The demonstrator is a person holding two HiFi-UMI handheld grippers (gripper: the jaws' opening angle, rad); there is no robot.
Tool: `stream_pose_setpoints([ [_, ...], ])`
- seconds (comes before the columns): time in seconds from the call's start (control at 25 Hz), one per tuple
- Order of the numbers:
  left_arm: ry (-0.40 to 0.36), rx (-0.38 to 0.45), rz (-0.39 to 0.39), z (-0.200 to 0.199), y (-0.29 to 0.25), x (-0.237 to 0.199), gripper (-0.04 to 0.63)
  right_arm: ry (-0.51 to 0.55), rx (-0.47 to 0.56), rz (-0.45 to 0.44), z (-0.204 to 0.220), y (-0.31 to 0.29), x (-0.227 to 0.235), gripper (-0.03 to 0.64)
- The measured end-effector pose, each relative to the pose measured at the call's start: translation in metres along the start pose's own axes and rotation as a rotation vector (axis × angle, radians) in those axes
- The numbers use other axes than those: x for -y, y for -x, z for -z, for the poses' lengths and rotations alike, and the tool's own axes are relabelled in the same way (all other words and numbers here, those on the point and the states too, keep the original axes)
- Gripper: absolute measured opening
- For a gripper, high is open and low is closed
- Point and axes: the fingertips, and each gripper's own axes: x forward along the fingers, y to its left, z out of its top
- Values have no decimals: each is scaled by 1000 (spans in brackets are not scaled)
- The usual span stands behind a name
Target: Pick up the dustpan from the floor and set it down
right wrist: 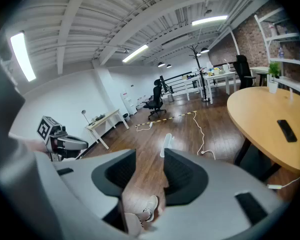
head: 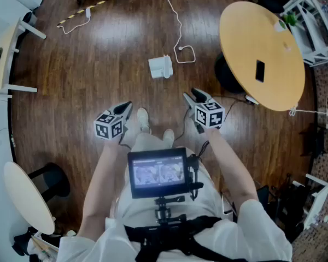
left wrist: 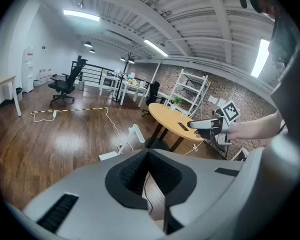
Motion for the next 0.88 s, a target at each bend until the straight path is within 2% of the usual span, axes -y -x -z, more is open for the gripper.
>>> stream_pose_setpoints([
  [0.2,26,-20,18,4,0,-1,-6,-16,-38,2,6,0,-5,189],
  [0.52,-23,-58,78,-40,-30,-36,-6,-52,-14,36,-30,-37,2,186],
  [0.88,-77,-114,154,-66,-52,-75,-6,-107,0,100,-44,-77,7,186],
])
